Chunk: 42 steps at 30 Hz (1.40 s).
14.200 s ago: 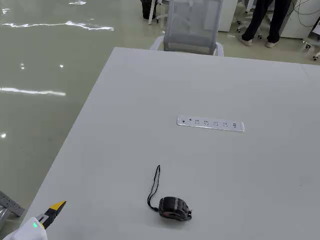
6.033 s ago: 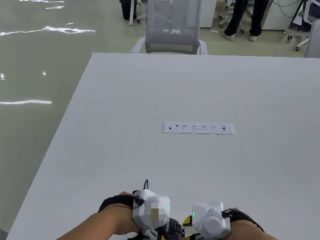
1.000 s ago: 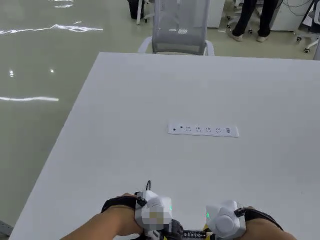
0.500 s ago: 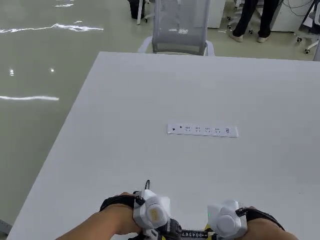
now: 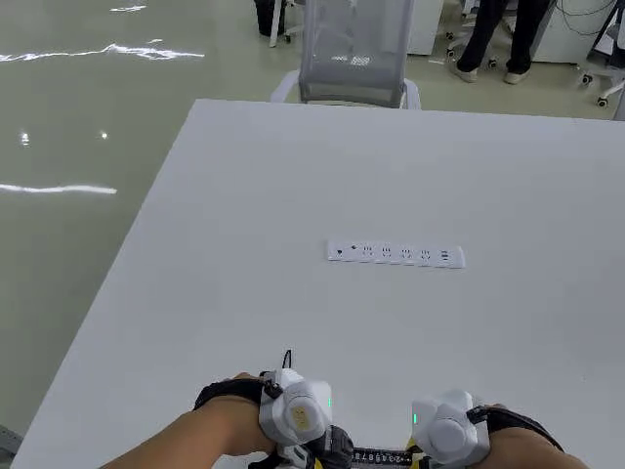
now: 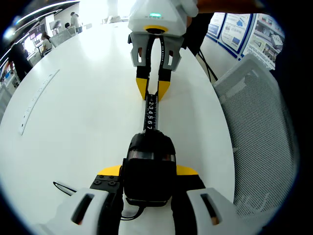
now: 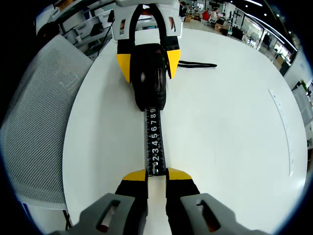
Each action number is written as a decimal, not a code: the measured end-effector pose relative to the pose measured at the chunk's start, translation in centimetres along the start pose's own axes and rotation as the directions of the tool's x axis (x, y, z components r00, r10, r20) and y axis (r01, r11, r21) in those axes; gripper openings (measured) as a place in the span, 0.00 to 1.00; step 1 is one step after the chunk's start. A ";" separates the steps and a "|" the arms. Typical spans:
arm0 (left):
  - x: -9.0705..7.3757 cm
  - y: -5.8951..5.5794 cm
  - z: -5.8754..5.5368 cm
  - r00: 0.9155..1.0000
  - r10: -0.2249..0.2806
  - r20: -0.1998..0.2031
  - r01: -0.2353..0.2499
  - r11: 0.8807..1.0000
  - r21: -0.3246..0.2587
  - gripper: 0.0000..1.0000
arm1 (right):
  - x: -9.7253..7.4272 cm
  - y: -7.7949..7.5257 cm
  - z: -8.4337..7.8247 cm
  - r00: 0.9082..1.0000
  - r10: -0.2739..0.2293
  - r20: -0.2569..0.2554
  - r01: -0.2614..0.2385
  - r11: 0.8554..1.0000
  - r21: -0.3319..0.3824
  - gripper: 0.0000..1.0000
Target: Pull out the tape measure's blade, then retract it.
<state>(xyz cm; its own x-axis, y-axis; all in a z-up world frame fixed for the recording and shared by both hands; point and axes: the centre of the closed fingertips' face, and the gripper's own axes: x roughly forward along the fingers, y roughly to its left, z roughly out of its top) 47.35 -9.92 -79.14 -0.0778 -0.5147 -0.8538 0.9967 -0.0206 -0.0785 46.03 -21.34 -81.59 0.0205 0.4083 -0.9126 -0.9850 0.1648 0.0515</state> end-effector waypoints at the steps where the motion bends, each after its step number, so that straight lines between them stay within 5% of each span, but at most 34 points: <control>1: 0.0 0.0 0.0 1.000 0.000 0.000 0.000 1.000 -0.001 0.34 | 0.0 0.0 -0.1 1.000 0.000 -0.001 0.000 1.000 0.001 0.11; 42: -0.1 -0.1 0.0 1.000 0.004 -0.003 -0.004 1.000 -0.002 0.34 | -1.2 -0.2 -2.8 1.000 -0.007 -0.027 0.007 1.000 0.009 0.11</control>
<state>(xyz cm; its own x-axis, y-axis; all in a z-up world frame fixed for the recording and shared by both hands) 47.30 -9.89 -79.06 -0.0735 -0.5120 -0.8558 0.9970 -0.0164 -0.0758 45.68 -24.33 -81.65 0.0227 0.3826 -0.9236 -0.9832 0.1757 0.0486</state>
